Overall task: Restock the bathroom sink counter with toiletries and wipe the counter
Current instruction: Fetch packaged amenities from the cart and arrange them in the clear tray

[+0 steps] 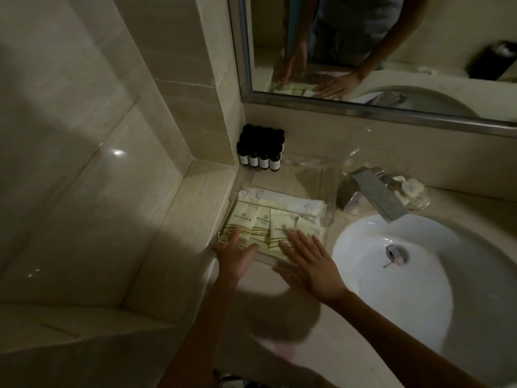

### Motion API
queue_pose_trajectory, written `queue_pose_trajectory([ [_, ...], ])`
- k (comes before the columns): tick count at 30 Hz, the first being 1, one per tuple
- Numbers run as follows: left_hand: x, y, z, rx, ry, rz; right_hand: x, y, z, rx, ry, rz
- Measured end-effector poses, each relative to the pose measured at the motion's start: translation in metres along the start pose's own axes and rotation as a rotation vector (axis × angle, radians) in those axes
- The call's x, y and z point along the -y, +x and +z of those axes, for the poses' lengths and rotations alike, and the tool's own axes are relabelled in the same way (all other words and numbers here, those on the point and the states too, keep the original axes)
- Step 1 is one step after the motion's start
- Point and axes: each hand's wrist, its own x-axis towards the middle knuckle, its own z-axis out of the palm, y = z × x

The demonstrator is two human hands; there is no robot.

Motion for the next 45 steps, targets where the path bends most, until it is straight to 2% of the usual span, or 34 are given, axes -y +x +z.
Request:
queue_pose_trajectory([
  [4,-0.003,0.004,0.000,0.029,0.021,-0.039,-0.010,0.005,-0.002,0.049,-0.059,-0.043],
  [7,-0.006,0.006,0.003,0.062,-0.090,-0.051,-0.028,0.010,-0.011,0.107,-0.059,-0.050],
  [10,-0.007,0.006,0.010,0.079,-0.181,0.014,-0.040,0.018,-0.016,0.165,-0.047,-0.023],
  [16,-0.011,0.010,0.015,0.059,-0.208,0.035,-0.024,0.030,-0.013,0.200,-0.064,0.145],
  [24,-0.022,0.028,0.011,-0.021,-0.103,-0.037,-0.005,0.018,-0.006,0.001,-0.059,0.335],
  [30,-0.020,0.032,0.013,-0.006,-0.126,-0.048,-0.011,0.016,-0.006,0.093,-0.162,0.338],
  [34,-0.028,0.035,0.014,-0.018,-0.085,-0.070,-0.017,0.032,-0.012,0.111,-0.117,0.385],
  [38,-0.030,0.034,0.014,-0.022,-0.091,-0.051,-0.020,0.026,-0.009,0.032,-0.066,0.356],
  [42,-0.030,0.035,0.016,-0.025,-0.099,-0.064,-0.022,0.015,-0.009,-0.085,-0.020,0.234],
  [45,-0.039,0.037,0.017,-0.035,-0.087,-0.060,-0.029,0.021,-0.008,-0.105,-0.037,0.266],
])
